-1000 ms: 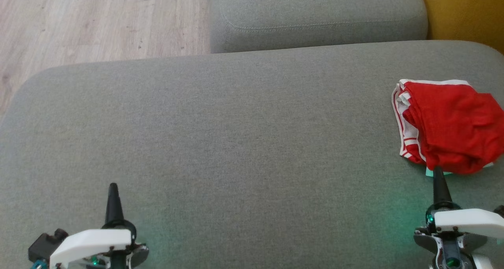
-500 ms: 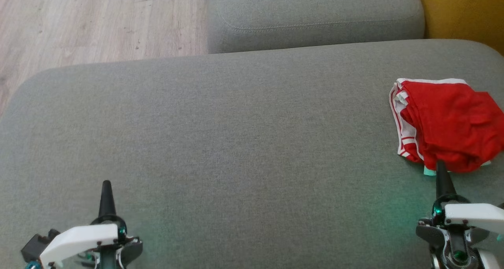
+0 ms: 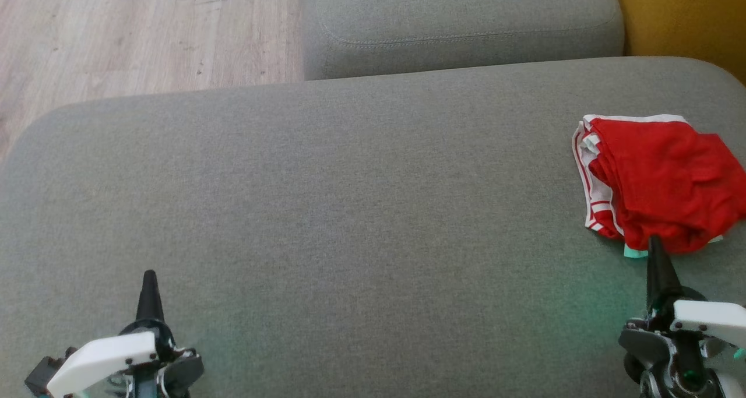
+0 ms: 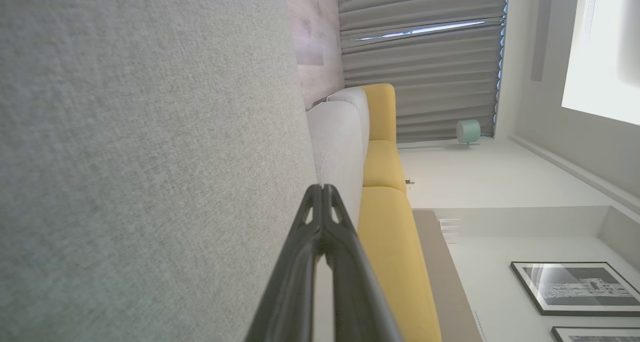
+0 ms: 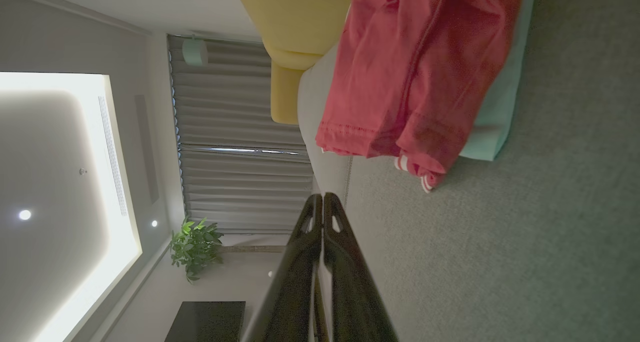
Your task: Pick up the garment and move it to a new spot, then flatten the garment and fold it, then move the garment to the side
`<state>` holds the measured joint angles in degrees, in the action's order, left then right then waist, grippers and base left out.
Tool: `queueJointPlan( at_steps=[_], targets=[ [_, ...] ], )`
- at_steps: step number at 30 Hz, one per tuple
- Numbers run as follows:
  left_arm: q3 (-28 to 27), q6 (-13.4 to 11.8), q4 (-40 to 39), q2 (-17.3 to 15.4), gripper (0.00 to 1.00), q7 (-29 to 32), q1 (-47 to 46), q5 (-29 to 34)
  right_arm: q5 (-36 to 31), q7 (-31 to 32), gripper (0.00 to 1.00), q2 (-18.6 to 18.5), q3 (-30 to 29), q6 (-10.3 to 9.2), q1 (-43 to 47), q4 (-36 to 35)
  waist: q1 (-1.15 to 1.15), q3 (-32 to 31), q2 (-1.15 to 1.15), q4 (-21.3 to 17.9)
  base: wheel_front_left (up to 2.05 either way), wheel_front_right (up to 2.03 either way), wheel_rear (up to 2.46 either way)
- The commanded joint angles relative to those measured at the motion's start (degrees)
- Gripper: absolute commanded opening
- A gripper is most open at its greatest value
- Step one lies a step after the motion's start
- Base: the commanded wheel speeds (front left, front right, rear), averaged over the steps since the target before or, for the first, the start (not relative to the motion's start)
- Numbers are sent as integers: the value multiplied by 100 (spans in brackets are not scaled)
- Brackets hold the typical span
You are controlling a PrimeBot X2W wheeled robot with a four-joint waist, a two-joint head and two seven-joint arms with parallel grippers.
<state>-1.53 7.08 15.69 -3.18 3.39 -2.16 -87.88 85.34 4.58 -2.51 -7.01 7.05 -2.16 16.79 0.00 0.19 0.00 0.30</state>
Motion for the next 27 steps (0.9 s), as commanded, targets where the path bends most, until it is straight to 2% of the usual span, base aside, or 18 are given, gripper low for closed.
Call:
queueJointPlan(
  at_steps=[1, 9, 27],
  targets=[
    [-221, 38, -173, -94, 0, 49, -353, -158, 203, 70, 0, -35, 83, 42, -361, -246, 0, 0, 0, -5, 0, 0, 0],
    [-332, 41, -171, -91, 0, 176, -389, -568, 683, 191, 0, -37, 49, 44, -403, -277, 0, -1, 0, -30, 0, 0, 0],
    [-364, 41, -170, -68, 0, 202, -391, -541, 683, 191, 0, -37, 49, 44, -403, -277, 0, -1, 0, -30, 0, 0, 0]
  ],
)
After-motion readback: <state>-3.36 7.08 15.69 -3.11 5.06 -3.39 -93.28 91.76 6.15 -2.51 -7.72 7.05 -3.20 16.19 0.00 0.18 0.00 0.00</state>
